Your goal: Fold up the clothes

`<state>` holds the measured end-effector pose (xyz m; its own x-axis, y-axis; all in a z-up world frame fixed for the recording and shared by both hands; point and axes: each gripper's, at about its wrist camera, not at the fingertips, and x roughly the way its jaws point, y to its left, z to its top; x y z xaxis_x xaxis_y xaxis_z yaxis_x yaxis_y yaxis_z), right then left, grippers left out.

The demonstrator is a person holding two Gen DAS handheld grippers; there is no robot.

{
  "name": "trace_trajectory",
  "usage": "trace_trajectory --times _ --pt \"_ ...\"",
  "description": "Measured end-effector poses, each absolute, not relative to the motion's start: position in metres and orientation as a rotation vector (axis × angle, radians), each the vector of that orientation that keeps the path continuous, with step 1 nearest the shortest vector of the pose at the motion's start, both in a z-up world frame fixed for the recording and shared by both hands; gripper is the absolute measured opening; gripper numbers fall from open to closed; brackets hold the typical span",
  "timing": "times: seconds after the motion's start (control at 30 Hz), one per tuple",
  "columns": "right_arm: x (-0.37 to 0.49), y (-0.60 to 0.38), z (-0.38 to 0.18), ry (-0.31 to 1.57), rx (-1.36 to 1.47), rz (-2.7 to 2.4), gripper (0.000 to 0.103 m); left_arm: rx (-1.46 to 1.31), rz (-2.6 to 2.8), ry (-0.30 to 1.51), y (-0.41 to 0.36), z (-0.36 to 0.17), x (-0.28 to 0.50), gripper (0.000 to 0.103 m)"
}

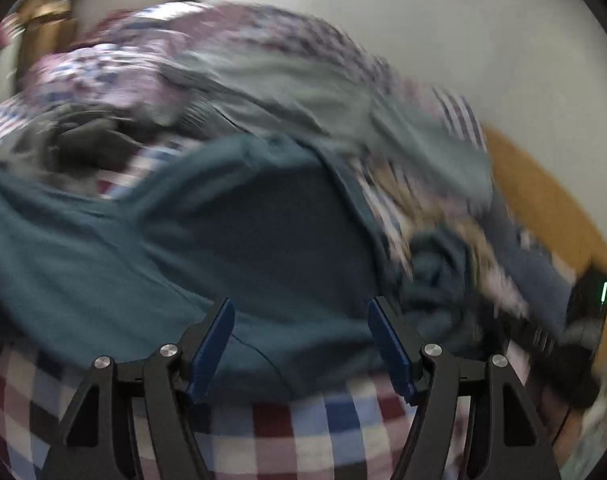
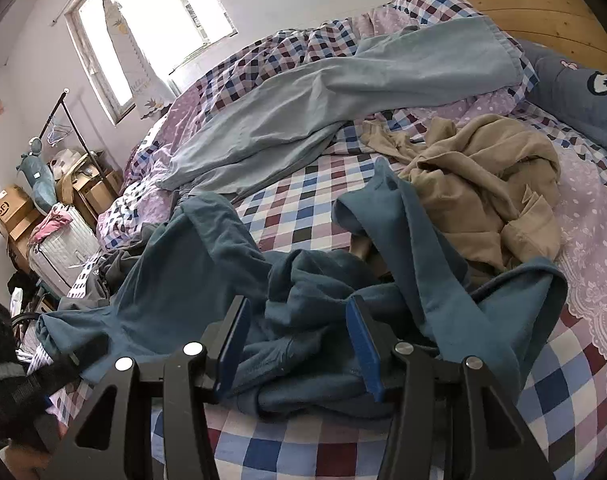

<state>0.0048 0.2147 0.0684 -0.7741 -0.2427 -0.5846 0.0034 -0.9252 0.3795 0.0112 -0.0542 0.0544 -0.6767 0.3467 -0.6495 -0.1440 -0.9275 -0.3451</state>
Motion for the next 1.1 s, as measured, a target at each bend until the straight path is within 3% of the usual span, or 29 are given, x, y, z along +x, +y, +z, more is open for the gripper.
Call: trace_trajectory --times 0.23,0.37,0.67,0.87,1.0,1.03,1.1 --pt "-0.001 0.216 0.069 -0.574 0.97 -2.746 0.054 -1.036 2.587 0.112 -0.012 0.061 0.035 0.073" --pt "-0.003 0.207 0.077 -0.573 0.871 -2.611 0.055 -1.028 2.594 0.218 -0.018 0.064 0.041 0.073" --pt "0.001 0.156 0.077 -0.322 0.838 -2.539 0.055 -1.31 2.468 -0.507 -0.084 0.048 0.032 0.072" --pt "0.01 0.112 0.07 -0.075 0.838 -2.452 0.055 -1.445 2.387 -0.795 -0.104 0.024 0.031 0.066" --pt "0.016 0.082 0.057 0.081 0.871 -2.37 0.055 -1.382 2.328 -1.001 -0.118 0.013 0.026 0.066" --pt "0.018 0.075 0.054 0.116 0.88 -2.352 0.055 -1.37 2.323 -1.043 -0.122 0.011 0.023 0.063" --pt "0.02 0.065 0.049 0.167 0.888 -2.332 0.055 -1.371 2.319 -1.117 -0.129 0.004 0.019 0.043"
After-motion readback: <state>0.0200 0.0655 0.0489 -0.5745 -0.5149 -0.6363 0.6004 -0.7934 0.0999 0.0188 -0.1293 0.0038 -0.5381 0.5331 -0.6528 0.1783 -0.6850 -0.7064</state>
